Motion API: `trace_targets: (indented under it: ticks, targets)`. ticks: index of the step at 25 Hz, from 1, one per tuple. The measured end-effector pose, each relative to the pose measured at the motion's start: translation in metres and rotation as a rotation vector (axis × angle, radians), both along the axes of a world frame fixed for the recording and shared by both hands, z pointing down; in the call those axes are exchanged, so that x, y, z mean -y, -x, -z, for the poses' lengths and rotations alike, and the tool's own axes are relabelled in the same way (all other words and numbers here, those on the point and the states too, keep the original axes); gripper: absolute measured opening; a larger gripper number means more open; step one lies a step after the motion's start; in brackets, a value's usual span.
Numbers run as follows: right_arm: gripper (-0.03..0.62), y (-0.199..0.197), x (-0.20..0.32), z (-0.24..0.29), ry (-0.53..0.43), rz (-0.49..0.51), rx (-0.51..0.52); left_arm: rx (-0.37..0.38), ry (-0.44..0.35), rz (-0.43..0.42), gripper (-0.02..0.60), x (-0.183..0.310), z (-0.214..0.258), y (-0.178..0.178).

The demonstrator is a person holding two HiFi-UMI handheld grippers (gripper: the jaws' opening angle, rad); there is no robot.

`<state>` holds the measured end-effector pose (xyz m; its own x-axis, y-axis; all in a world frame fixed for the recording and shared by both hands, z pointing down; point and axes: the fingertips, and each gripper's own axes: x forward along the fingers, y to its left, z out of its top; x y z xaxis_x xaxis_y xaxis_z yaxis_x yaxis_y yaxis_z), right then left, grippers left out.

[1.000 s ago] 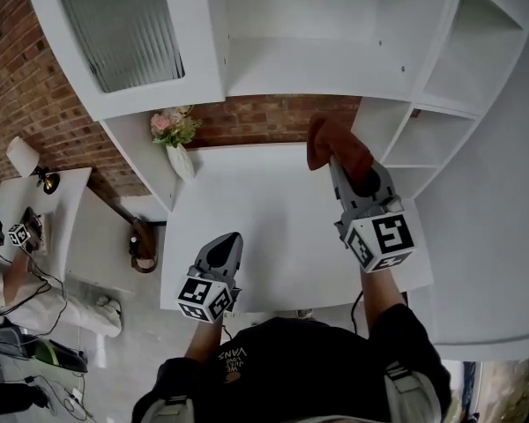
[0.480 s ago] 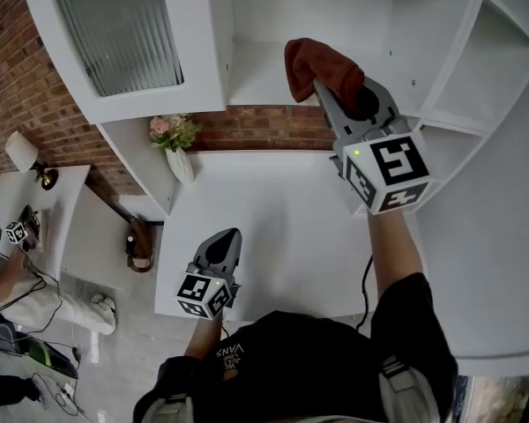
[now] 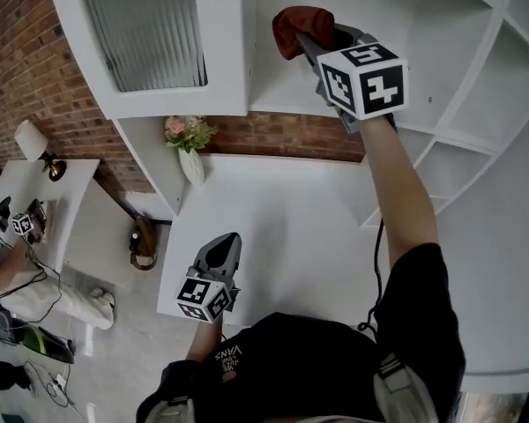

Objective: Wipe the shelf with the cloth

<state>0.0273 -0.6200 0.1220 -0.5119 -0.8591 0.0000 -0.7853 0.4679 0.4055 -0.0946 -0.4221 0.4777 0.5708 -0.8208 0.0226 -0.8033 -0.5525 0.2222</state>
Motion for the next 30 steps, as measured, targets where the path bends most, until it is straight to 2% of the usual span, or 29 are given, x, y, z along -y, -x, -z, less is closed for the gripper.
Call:
trace_targets:
  ticks: [8, 14, 17, 24, 30]
  targets:
    - [0.07, 0.022, 0.073, -0.027, 0.174, -0.077, -0.171, -0.033, 0.014, 0.073, 0.005, -0.008, -0.006, 0.019]
    - [0.07, 0.038, 0.105, -0.052, 0.301, -0.074, -0.167, -0.052, 0.025, 0.125, 0.005, -0.015, -0.015, 0.032]
    - [0.071, 0.039, 0.117, -0.071, 0.355, -0.08, -0.197, -0.053, 0.024, 0.154, 0.005, -0.018, -0.019, 0.038]
    - [0.069, 0.033, 0.128, -0.088, 0.4, -0.113, -0.32, -0.06, 0.04, 0.191, 0.005, -0.022, -0.021, 0.048]
    - [0.071, 0.001, 0.125, -0.087, 0.401, -0.177, -0.384, -0.062, 0.035, 0.14, 0.005, -0.02, -0.02, 0.036]
